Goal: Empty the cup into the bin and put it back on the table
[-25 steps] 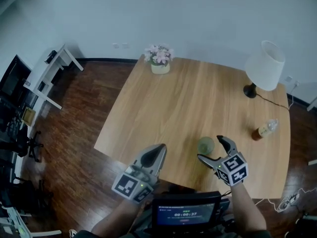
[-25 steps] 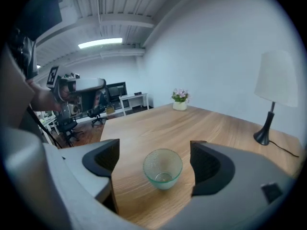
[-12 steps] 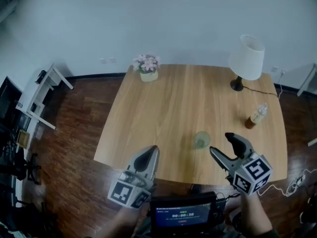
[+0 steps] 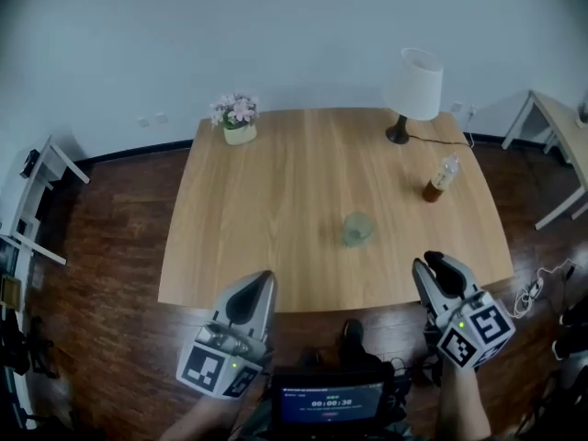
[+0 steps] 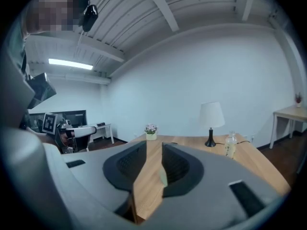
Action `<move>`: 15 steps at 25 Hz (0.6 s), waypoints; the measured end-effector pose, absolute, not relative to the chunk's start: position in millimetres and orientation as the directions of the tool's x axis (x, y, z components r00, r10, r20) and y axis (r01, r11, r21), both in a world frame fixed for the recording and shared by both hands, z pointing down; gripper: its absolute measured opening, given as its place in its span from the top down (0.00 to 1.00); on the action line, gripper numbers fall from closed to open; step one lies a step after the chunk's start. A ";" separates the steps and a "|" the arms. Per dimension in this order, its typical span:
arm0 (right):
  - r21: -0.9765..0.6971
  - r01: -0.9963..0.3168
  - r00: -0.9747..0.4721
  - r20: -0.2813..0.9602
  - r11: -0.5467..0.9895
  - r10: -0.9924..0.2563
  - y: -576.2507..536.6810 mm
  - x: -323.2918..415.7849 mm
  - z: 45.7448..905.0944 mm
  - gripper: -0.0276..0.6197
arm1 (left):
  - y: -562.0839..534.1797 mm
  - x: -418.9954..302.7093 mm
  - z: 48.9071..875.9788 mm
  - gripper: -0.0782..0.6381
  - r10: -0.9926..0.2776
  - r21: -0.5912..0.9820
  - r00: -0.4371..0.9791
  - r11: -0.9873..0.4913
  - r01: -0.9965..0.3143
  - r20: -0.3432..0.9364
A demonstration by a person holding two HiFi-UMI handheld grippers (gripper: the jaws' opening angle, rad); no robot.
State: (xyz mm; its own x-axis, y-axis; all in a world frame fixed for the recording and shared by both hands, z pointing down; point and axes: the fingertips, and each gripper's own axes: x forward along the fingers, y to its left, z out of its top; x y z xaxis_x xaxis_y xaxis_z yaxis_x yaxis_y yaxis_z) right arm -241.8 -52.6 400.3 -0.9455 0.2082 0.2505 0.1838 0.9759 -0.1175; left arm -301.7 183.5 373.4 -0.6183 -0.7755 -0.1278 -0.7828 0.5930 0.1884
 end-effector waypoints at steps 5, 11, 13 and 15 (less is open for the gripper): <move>-0.081 0.122 -0.962 0.235 0.989 0.138 -49.0 -207.5 388.0 0.90 | 180.8 -284.0 372.3 0.90 -0.818 0.176 -0.562 0.539 -0.824 -0.123; -0.071 0.079 -0.979 0.180 0.994 0.090 -54.2 -180.1 362.3 0.96 | 175.8 -271.3 358.2 0.90 -0.827 0.158 -0.544 0.524 -0.837 -0.141; -0.066 0.090 -0.980 0.173 0.994 0.100 -54.3 -175.2 358.6 0.96 | 172.8 -267.5 355.0 0.90 -0.822 0.161 -0.550 0.529 -0.833 -0.145; -0.058 0.099 -0.980 0.168 0.993 0.107 -54.3 -171.1 357.1 0.96 | 168.4 -261.0 353.6 0.90 -0.823 0.159 -0.550 0.529 -0.834 -0.142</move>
